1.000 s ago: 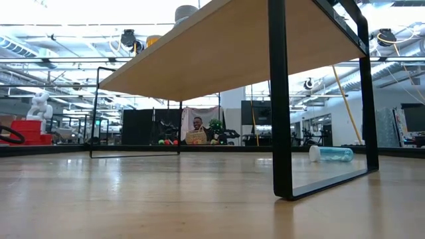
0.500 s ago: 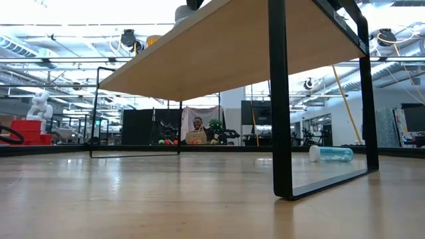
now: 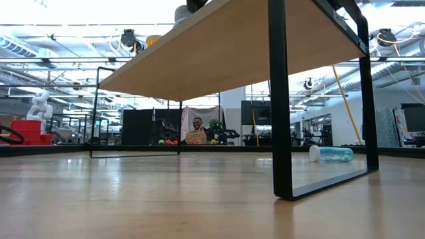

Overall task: Pick and place medicine bottles onto shelf by color
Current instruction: Put the blue pill bottle on the shelf aligned with the blue pill bottle

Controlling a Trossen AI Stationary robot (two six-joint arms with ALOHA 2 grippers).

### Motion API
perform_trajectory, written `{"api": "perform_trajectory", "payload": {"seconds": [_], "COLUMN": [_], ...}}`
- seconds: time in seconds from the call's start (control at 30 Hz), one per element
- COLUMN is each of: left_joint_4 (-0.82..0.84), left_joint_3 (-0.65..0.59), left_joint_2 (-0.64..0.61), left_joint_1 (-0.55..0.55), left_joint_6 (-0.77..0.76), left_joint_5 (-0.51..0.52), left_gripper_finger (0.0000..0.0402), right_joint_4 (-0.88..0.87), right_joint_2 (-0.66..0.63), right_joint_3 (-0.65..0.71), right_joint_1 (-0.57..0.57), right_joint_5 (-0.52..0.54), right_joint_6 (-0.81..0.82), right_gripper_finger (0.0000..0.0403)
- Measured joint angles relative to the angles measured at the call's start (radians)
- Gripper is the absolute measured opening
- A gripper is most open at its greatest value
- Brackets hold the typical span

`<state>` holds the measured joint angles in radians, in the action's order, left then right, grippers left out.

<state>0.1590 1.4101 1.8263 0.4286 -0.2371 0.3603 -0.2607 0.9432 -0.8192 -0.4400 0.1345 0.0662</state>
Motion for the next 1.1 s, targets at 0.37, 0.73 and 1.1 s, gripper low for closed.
{"api": "perform_trajectory", "payload": {"seconds": [0.37,0.73,1.1], "left_joint_4": [0.002,-0.009,-0.002], "left_joint_3": [0.0,0.002,0.003], "left_joint_2": [0.0,-0.032,-0.137], "left_joint_1": [0.002,0.031,0.048], "left_joint_6": [0.0,0.04,0.114], "left_joint_5": [0.011,0.051,0.107], "left_gripper_finger": [0.0206,0.0247,0.0248], "right_joint_4": [0.0,-0.01,-0.114], "right_joint_2": [0.0,0.0,-0.036], "right_joint_3": [0.0,0.0,0.0], "right_joint_1": [0.0,0.0,0.0], "right_joint_5": [0.0,-0.001,0.232], "right_joint_6": [0.0,0.004,0.081], "right_gripper_finger": [0.0222,0.0222,0.0222]}}
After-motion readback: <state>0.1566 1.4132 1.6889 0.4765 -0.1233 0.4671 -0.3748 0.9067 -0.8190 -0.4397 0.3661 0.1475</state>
